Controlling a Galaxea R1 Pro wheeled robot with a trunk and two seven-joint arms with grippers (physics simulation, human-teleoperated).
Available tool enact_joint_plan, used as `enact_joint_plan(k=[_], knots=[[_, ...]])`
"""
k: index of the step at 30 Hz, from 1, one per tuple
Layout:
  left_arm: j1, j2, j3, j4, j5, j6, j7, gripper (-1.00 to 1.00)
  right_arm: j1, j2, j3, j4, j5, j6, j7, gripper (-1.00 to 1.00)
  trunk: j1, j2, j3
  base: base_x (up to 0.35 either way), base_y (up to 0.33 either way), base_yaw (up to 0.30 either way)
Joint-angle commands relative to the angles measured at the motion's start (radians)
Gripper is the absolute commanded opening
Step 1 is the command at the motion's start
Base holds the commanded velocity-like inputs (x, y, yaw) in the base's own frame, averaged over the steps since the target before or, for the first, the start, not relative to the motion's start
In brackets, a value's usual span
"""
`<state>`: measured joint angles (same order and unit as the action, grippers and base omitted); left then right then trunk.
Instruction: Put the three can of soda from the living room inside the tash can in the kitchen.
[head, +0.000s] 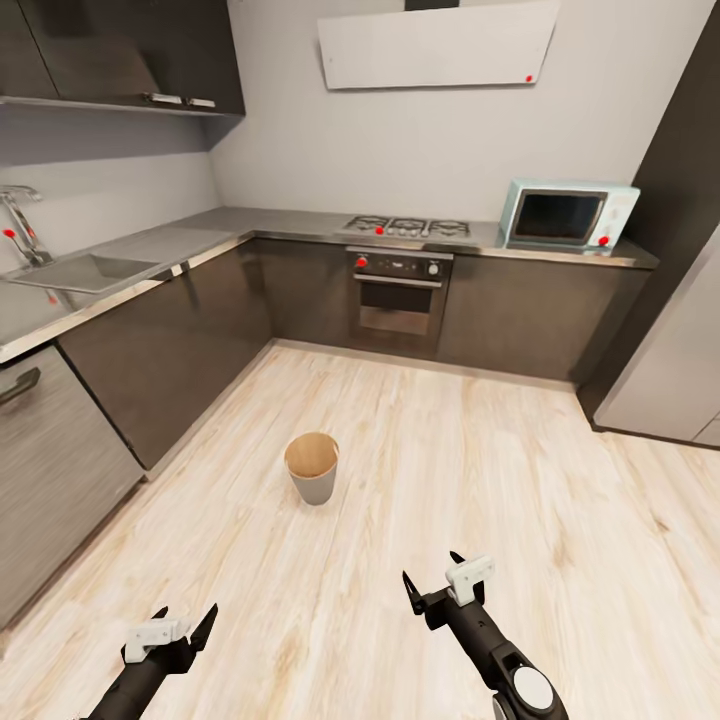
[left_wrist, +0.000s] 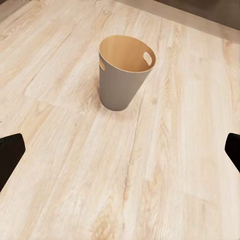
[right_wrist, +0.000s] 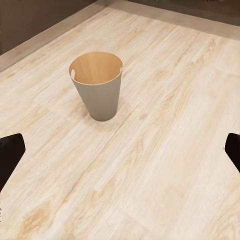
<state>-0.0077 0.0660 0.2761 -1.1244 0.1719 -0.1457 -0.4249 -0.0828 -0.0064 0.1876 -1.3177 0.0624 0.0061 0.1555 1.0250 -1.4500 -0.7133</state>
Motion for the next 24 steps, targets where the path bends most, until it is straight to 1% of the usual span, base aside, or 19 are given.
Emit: enact_joint_plan(k=[1, 24], knots=[[0.0, 0.0, 0.0, 0.0, 0.0, 0.0, 0.0, 1.0, 0.0, 0.0, 0.0, 0.0, 0.0, 0.0, 0.0, 1.0, 0.0, 0.0, 0.001, 0.089, 0.0, 0.153], [0.0, 0.0, 0.0, 0.0, 0.0, 0.0, 0.0, 1.0, 0.0, 0.001, 0.003, 0.0, 0.001, 0.0, -0.001, 1.0, 0.0, 0.0, 0.017, 0.075, 0.0, 0.212]])
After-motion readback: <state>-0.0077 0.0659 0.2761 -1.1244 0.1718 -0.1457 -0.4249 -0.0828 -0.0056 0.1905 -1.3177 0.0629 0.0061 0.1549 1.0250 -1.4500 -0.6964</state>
